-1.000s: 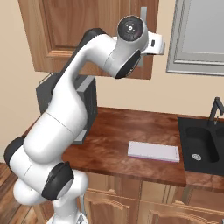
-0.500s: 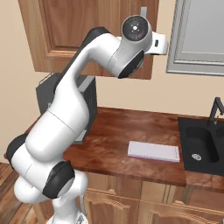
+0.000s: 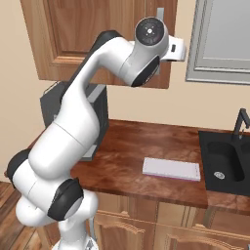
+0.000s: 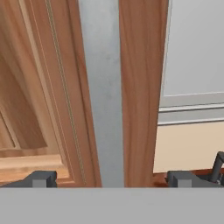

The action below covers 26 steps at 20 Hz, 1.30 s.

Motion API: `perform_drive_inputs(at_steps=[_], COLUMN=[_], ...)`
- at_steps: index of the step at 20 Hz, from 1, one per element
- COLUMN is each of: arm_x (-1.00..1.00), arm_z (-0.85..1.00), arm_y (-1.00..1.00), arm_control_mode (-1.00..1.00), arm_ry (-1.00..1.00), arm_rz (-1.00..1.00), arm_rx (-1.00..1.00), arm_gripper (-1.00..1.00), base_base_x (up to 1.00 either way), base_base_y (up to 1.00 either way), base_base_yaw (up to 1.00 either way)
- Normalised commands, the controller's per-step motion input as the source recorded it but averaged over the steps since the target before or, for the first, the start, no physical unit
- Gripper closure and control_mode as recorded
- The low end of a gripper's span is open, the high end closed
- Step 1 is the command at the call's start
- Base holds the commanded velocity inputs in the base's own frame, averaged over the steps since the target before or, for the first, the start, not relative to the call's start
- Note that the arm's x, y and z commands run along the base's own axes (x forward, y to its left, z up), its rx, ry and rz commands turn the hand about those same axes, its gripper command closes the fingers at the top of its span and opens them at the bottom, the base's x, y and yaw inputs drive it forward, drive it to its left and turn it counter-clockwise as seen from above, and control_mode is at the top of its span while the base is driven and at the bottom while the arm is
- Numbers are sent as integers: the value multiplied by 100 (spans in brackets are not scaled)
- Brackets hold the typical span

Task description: Open the cabinet. Pick the dish brush and place it next to the sink. Then close the cabinet.

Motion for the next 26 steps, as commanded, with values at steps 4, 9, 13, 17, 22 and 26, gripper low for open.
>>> perform_drive_inputs(at_steps=[4, 9, 13, 17, 22, 26], arm_x=[10, 16, 28, 32, 35, 37], arm_z=[-12, -15, -13, -1, 0, -4], arm_y=[6, 4, 0, 0, 0, 0], arm_control_mode=[-100, -100, -100, -100, -100, -100], arm_ry=[0, 0, 0, 0, 0, 0], arm_rz=[0, 0, 0, 0, 0, 0], arm_rx=[0, 0, 1, 1, 3, 9], arm_gripper=[-100, -100, -100, -100, -100, -100], base_base_x=[0, 0, 0, 0, 0, 0], base_base_y=[0, 0, 0, 0, 0, 0], base_base_yaw=[0, 0, 0, 0, 0, 0])
